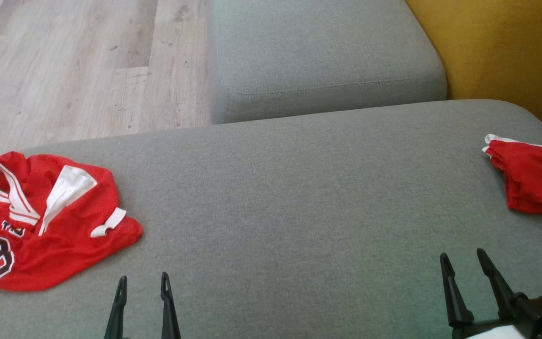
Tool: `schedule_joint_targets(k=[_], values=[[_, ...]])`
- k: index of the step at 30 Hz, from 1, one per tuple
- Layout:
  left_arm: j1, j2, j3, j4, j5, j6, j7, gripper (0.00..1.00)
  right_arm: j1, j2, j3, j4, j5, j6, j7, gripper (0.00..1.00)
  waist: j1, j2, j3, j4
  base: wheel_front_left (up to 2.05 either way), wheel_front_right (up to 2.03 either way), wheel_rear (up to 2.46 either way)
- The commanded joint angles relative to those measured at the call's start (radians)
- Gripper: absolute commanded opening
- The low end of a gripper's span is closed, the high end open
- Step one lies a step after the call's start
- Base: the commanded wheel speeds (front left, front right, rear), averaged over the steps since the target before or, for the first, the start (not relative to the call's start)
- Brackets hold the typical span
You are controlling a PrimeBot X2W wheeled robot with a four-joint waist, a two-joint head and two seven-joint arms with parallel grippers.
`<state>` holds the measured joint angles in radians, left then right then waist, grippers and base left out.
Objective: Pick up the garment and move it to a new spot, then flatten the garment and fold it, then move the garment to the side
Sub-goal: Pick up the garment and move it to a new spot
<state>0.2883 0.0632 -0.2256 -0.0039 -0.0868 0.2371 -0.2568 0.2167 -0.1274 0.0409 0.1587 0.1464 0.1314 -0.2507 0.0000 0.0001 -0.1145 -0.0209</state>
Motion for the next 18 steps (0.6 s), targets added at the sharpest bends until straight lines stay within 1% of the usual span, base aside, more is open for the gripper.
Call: schedule_joint_targets(k=[1,14,18], values=[[-0.041,-0.009,0.036,-0.028,0.008,-0.001,-0.005,1.00,-0.043,-0.015,0.024,-0.030,-0.006,-0.001,-0.011,1.00,0.0000,-0.0001,0.002,0.001,0.00,0.00,0.00],[-0.046,-0.012,0.049,-0.013,0.016,-0.010,-0.005,1.00,-0.039,-0.015,0.031,-0.024,0.006,-0.001,-0.011,1.00,0.0000,-0.0001,0.008,0.018,0.00,0.00,0.00],[-0.047,-0.012,0.050,-0.014,0.021,-0.008,-0.005,1.00,-0.033,-0.012,0.031,-0.022,0.007,-0.001,-0.011,1.00,0.0000,-0.0001,0.008,0.040,0.00,0.00,0.00]])
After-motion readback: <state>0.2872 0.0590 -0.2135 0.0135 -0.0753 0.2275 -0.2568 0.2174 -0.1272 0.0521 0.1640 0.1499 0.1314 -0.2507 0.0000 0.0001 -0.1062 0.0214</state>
